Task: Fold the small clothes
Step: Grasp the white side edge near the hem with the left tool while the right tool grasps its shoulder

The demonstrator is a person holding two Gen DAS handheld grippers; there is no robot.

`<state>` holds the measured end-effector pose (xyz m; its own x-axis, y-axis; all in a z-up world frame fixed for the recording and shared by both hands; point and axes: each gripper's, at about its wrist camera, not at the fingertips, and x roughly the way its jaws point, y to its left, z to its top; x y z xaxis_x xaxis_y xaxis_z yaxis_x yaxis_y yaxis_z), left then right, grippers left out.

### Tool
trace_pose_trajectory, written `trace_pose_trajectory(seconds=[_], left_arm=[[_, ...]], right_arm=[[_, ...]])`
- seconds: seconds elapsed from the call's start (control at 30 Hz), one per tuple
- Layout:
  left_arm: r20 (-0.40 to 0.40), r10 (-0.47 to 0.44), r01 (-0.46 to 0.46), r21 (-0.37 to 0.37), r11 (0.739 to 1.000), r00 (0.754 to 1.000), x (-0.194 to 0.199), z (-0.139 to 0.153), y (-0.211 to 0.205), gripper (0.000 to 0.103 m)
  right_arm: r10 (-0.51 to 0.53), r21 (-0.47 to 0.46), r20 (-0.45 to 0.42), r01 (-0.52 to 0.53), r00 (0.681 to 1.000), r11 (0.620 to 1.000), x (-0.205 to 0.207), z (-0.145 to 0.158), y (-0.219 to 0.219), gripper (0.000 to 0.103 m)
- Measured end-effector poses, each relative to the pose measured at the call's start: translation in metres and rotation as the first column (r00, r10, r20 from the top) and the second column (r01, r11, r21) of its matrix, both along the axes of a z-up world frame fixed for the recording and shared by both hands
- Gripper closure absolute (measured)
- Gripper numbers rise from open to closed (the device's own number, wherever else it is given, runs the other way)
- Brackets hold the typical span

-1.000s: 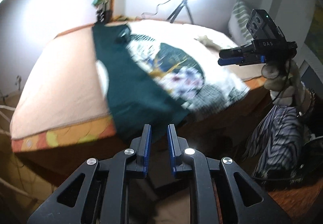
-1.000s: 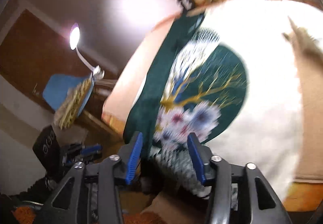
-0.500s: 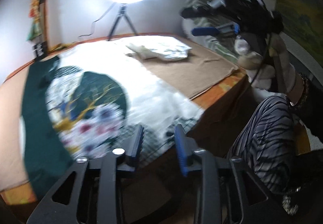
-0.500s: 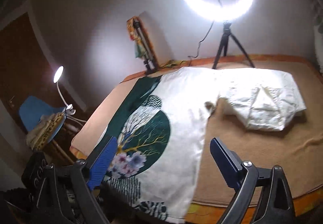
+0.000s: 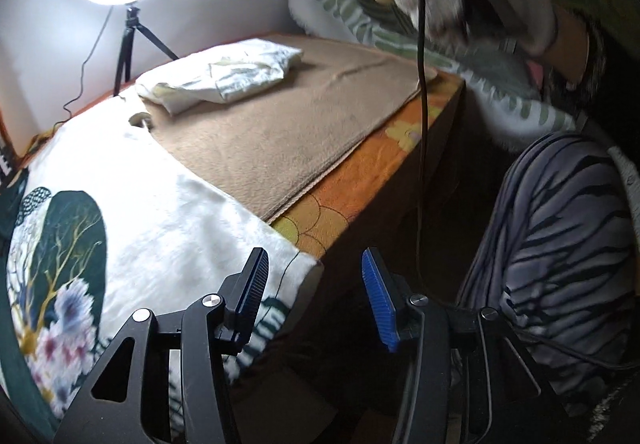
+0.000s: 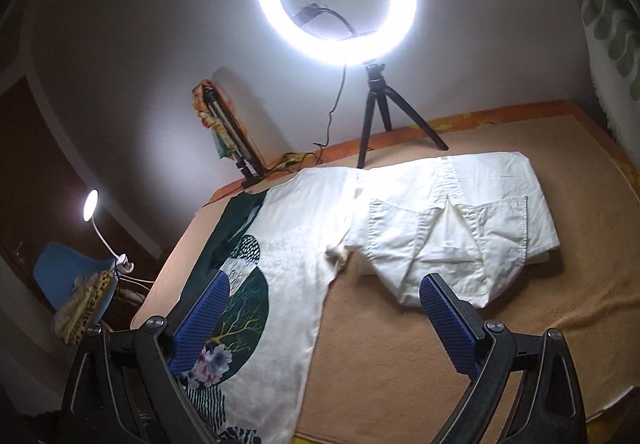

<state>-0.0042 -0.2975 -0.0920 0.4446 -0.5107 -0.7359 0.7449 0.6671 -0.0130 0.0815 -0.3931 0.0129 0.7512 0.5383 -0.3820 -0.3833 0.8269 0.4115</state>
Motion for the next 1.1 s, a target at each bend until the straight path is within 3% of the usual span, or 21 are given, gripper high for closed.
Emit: trace_pose_trajectory(seconds=[0.17, 0.37, 0.53, 0.6, 0.7, 0.9, 1.1], left_arm=[[0.005, 0.020, -0.020, 0.065, 0.998, 1.000, 0.008, -0.010, -0.010, 0.056], [-0.040, 0.063, -0.061, 0.047, 0.997, 0.997, 0.020, -0.010, -0.006, 0.057], [-0.068, 0.099, -0.098, 0.013, 0.995, 0.993, 0.033, -0.009, -0.001, 0.077], [-0.086, 0.113, -0.114, -0.007, 0.993, 0.990, 0.038, -0.010, 0.002, 0.091], [-0.128, 0.132, -0.139, -0.052, 0.989, 0.983, 0.046, -0.010, 0.011, 0.097], [-0.197, 0.146, -0.171, -0.119, 0.978, 0.970, 0.052, -0.011, 0.020, 0.099], [-0.258, 0.163, -0.216, -0.191, 0.958, 0.952, 0.057, -0.011, 0.032, 0.100]], right_arm=[[0.025, 0.012, -0.032, -0.025, 0.999, 1.000, 0.037, 0.002, -0.014, 0.006], [0.039, 0.042, -0.084, -0.035, 0.996, 0.998, 0.107, 0.005, -0.017, 0.010], [0.092, 0.042, -0.136, -0.087, 0.986, 0.995, 0.164, 0.006, 0.010, 0.017], [0.127, 0.010, -0.150, -0.127, 0.981, 0.992, 0.187, 0.008, 0.031, 0.021], [0.170, -0.018, -0.181, -0.176, 0.969, 0.984, 0.218, 0.009, 0.062, 0.030], [0.145, -0.138, -0.271, -0.187, 0.951, 0.973, 0.272, -0.006, 0.121, 0.045], [0.006, -0.336, -0.309, -0.115, 0.951, 0.935, 0.308, -0.030, 0.154, 0.052]])
